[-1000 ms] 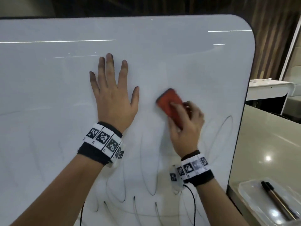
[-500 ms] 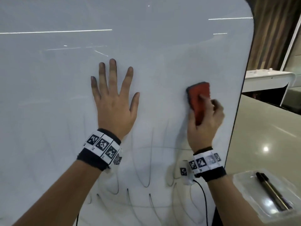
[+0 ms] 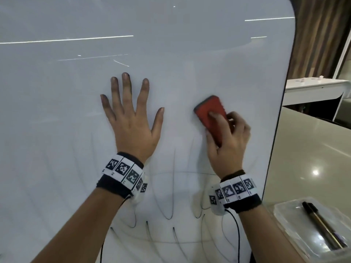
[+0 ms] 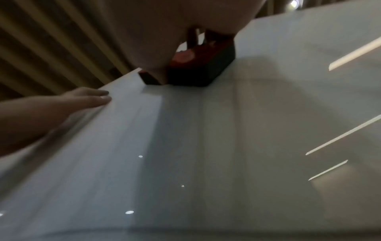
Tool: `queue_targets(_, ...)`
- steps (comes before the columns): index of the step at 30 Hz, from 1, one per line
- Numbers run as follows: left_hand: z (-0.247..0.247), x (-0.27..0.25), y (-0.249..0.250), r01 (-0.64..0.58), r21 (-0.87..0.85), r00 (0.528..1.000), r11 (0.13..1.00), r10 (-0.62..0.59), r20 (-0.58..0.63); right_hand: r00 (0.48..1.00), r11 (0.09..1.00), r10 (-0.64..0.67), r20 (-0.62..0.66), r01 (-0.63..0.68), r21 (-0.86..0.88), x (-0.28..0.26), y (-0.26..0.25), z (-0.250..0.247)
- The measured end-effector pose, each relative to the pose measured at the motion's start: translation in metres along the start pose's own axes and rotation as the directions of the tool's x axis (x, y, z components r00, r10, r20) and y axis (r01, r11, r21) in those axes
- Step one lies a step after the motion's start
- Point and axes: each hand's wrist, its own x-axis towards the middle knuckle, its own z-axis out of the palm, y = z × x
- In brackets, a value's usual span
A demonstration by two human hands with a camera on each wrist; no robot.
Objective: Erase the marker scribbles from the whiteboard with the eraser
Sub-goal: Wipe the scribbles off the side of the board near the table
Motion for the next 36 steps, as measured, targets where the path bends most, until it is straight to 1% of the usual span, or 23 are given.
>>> queue_targets(2,0.000,0.000,0.001,0.003,-0.009,1.000,1.000,-0.003,-0.008,0.996,0.997,-0.075,0.041,0.075,-0.017,-0.005,0.018,-0.007)
queue_targets(3,0.000,0.000,0.000,0.000,-0.010,1.000,1.000,0.000,-0.011,1.000,1.000,-0.018,0.017,0.019,-0.021,-0.015,0.033,-0.013)
queue_targets(5,-0.002,-0.002,-0.002,-0.011,-0.008,1.000,1.000,0.011,-0.007,0.963,0.967,0.253,-0.090,-0.254,0.001,-0.048,0.066,-0.025)
queue_targets(6,-0.003,-0.002,-0.004,-0.021,-0.007,1.000,1.000,0.021,-0.005,0.890,0.903,0.430,-0.154,-0.427,0.051,-0.063,0.078,-0.031)
queue_targets(8,-0.004,-0.004,-0.006,-0.039,-0.003,0.999,0.999,0.039,0.001,0.677,0.722,0.689,-0.259,-0.673,0.160,-0.078,0.088,-0.035)
queue_targets(9,-0.004,-0.005,-0.006,-0.040,-0.001,0.999,0.999,0.040,0.000,0.603,0.667,0.740,-0.298,-0.718,0.202,-0.076,0.084,-0.032)
queue_targets(10,-0.003,-0.004,-0.006,-0.037,-0.002,0.999,0.999,0.037,-0.004,0.584,0.657,0.749,-0.314,-0.716,0.235,-0.067,0.075,-0.025)
queue_targets(11,-0.003,-0.006,-0.004,-0.031,-0.007,1.000,1.000,0.031,-0.001,0.632,0.700,0.712,-0.306,-0.673,0.238,-0.058,0.060,-0.019)
queue_targets(12,-0.003,-0.006,-0.003,-0.021,-0.014,1.000,1.000,0.021,0.000,0.735,0.784,0.621,-0.271,-0.585,0.209,-0.048,0.039,-0.011)
queue_targets(14,-0.003,-0.007,0.000,-0.006,-0.030,1.000,1.000,0.006,0.004,0.945,0.947,0.315,-0.093,-0.307,0.096,-0.042,0.001,0.000)
queue_targets(15,-0.003,-0.007,0.000,-0.001,-0.036,1.000,0.999,0.001,0.005,0.987,0.985,0.163,0.014,-0.163,0.052,-0.044,-0.006,0.000)
queue_targets(17,-0.004,-0.009,-0.001,-0.005,-0.048,1.000,0.999,0.006,0.008,0.994,1.000,0.030,0.106,-0.030,-0.003,-0.054,0.014,-0.009)
queue_targets(19,-0.006,-0.010,-0.003,-0.014,-0.048,1.000,0.999,0.014,0.017,0.974,0.974,0.224,0.008,-0.224,-0.012,-0.071,0.056,-0.024)
queue_targets(21,-0.008,-0.012,-0.003,-0.020,-0.049,0.999,0.999,0.022,0.027,0.805,0.821,0.570,-0.168,-0.566,0.072,-0.087,0.089,-0.039)
queue_targets(22,-0.008,-0.012,-0.003,-0.022,-0.050,0.999,0.998,0.023,0.031,0.690,0.723,0.687,-0.227,-0.682,0.116,-0.092,0.094,-0.041)
queue_targets(23,-0.008,-0.013,-0.003,-0.021,-0.050,0.999,0.999,0.023,0.036,0.623,0.665,0.740,-0.253,-0.733,0.140,-0.095,0.089,-0.039)
queue_targets(24,-0.008,-0.014,-0.002,-0.018,-0.048,0.999,0.999,0.020,0.040,0.625,0.668,0.738,-0.254,-0.729,0.147,-0.095,0.078,-0.033)
queue_targets(25,-0.007,-0.015,-0.001,-0.016,-0.044,0.999,0.999,0.017,0.042,0.682,0.717,0.695,-0.230,-0.683,0.139,-0.094,0.061,-0.025)
queue_targets(28,-0.005,-0.017,0.002,-0.003,-0.050,0.999,0.999,0.006,0.045,0.923,0.921,0.384,-0.004,-0.382,0.075,-0.099,0.008,-0.003)
queue_targets(30,-0.005,-0.018,0.001,0.002,-0.049,0.999,0.999,0.000,0.045,0.968,0.976,0.209,0.136,-0.215,0.036,-0.106,0.003,-0.002)
queue_targets(32,-0.006,-0.019,-0.001,-0.010,-0.046,0.999,0.999,0.012,0.052,0.958,0.960,0.277,0.073,-0.280,0.029,-0.111,0.032,-0.013)
queue_targets(34,-0.007,-0.020,-0.004,-0.032,-0.029,0.997,0.999,0.034,0.065,0.834,0.842,0.539,-0.115,-0.537,0.054,-0.119,0.073,-0.026)
queue_targets(36,-0.009,-0.020,-0.005,-0.049,0.000,0.995,0.999,0.049,0.088,0.565,0.605,0.789,-0.241,-0.783,0.147,-0.124,0.096,-0.036)
